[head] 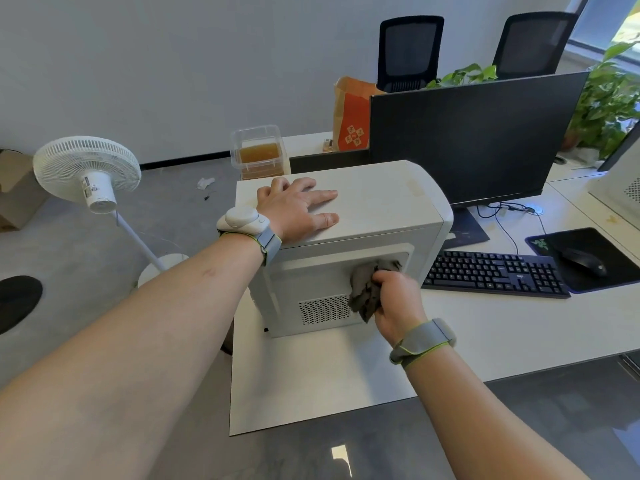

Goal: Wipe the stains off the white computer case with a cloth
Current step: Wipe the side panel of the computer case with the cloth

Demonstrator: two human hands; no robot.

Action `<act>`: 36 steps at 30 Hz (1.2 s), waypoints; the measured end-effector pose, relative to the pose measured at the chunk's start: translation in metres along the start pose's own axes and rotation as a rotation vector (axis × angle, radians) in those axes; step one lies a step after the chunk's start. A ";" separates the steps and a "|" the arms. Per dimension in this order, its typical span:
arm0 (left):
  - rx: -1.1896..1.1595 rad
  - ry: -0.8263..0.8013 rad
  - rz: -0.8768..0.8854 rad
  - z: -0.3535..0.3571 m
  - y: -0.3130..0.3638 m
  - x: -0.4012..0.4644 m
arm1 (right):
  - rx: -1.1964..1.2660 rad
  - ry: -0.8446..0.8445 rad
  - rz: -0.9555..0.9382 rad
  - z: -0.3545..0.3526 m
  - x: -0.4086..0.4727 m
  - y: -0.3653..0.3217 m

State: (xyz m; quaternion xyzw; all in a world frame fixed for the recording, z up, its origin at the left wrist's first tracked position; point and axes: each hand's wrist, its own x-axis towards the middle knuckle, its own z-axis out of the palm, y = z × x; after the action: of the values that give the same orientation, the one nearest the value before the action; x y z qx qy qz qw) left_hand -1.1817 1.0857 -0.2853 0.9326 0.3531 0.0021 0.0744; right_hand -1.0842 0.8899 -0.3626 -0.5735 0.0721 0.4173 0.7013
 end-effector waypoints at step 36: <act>0.010 0.116 0.017 0.012 0.048 0.021 | -0.476 0.130 -0.150 -0.041 0.051 -0.001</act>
State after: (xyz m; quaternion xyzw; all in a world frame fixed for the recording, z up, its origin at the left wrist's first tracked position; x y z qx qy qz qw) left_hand -1.1333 1.0623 -0.2910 0.9343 0.3487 0.0549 0.0490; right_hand -1.0351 0.8804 -0.4050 -0.7518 -0.0258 0.3315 0.5694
